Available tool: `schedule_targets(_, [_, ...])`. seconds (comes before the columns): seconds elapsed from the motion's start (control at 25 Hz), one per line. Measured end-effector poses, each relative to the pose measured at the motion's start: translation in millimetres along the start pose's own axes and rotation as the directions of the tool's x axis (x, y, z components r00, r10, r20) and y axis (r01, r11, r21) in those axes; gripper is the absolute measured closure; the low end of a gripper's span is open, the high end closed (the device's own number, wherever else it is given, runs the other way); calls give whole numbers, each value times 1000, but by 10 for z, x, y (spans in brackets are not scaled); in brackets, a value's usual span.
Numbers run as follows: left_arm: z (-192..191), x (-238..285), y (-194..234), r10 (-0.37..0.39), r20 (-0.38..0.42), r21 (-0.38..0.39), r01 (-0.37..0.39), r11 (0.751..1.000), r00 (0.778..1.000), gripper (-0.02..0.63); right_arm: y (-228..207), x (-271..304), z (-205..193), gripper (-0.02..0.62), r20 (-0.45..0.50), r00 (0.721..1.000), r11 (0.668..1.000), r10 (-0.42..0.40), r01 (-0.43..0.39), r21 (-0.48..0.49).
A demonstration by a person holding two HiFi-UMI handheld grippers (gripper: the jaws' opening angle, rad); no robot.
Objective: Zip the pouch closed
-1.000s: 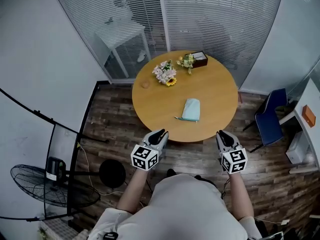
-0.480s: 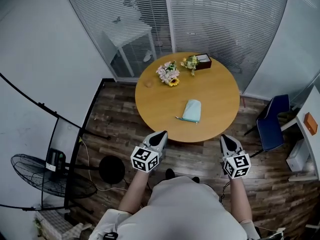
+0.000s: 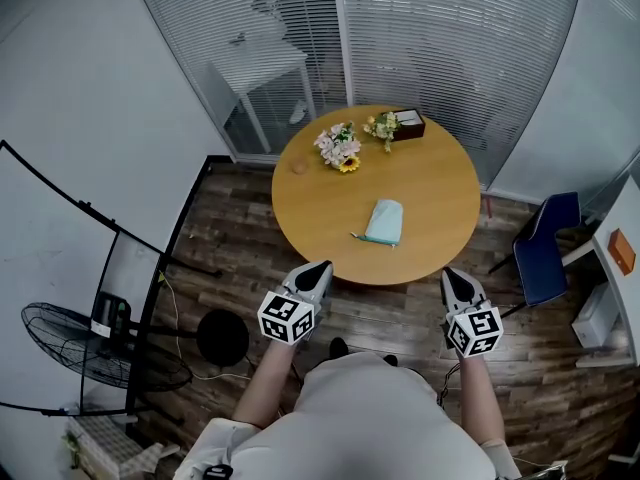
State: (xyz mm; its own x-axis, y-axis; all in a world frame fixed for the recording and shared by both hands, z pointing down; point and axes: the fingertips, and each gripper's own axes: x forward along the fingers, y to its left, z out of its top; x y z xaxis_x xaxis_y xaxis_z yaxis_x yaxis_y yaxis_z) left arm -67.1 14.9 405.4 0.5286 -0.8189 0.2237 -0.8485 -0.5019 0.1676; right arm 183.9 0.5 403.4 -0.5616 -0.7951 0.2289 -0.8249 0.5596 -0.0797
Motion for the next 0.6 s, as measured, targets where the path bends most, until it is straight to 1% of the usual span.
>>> schedule_targets(0.36, [28,32,-11,5,3,0,-5,1000,1000,588,-23,32,26,592,5,1000,1000,8,-8,-9])
schedule_targets(0.6, [20,101,-36,11,5,-5,-11,1000,1000,588,-113,40,16,592,0,1000,1000,10,-10,-14])
